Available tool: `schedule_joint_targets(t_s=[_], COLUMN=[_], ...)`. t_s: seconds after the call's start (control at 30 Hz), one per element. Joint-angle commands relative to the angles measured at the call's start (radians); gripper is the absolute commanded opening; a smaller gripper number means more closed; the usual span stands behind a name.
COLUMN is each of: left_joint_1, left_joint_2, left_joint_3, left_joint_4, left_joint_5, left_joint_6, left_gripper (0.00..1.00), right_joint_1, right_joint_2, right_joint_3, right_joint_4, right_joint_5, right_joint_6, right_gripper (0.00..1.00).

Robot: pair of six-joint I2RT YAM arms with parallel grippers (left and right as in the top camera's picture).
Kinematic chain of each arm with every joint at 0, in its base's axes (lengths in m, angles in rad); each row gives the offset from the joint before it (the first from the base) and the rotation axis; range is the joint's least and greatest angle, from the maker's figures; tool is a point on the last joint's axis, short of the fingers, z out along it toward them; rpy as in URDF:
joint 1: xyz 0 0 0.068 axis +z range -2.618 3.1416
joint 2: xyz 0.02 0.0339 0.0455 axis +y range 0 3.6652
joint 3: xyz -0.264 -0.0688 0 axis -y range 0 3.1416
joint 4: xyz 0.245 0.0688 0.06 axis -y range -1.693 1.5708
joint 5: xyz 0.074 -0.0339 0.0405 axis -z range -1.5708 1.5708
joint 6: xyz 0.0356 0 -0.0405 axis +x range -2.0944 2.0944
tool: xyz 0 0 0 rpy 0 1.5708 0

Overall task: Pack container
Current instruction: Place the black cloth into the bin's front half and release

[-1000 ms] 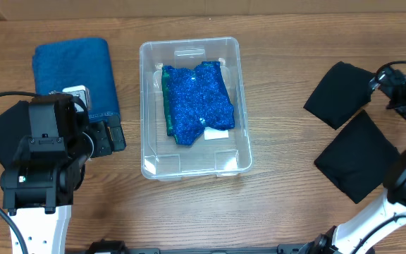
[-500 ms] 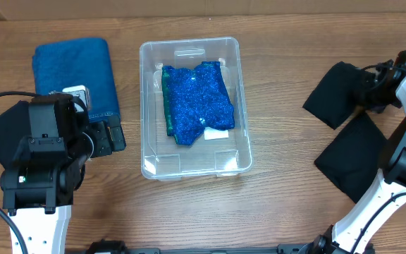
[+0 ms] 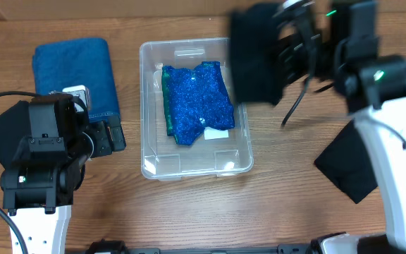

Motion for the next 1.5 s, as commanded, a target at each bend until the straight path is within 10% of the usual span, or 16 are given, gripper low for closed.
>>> schedule_joint_targets(t_s=[0.0,0.53,0.57,0.7,0.93,1.07,1.3,1.47], left_joint_1=[0.003,0.003,0.003,0.003,0.003,0.003,0.003,0.003], left_joint_2=[0.003,0.003,0.003,0.003,0.003,0.003,0.003,0.003], left_joint_3=[0.024,0.024,0.024,0.024,0.024,0.024,0.024,0.024], left_joint_4=[0.002,-0.020,-0.020,-0.021,-0.021,-0.021,-0.021,-0.021], left_joint_5=[-0.006,-0.006,-0.006,-0.006,-0.006,-0.006,-0.006,-0.006], left_joint_6=[-0.018,-0.018,-0.018,-0.018,-0.018,-0.018,-0.018,-0.018], left_gripper=[1.00,1.00,1.00,1.00,1.00,1.00,1.00,1.00], right_joint_1=[0.263,0.622,0.609,0.499,0.451,0.146,-0.743,-0.990], right_joint_2=[0.015,0.265,0.273,0.276,0.020,-0.205,-0.264,-0.233], right_joint_3=[-0.013,-0.227,-0.237,-0.220,-0.209,-0.212,-0.352,-0.730], right_joint_4=[-0.103,-0.131,-0.080,0.192,0.136,-0.054,-0.164,0.076], right_joint_5=[0.248,0.322,0.395,0.997,1.232,0.946,0.389,0.291], right_joint_6=[-0.215,-0.467,-0.454,-0.015,0.473,0.849,0.730,0.730], right_gripper=[0.04,0.05,1.00,1.00,1.00,1.00,1.00,1.00])
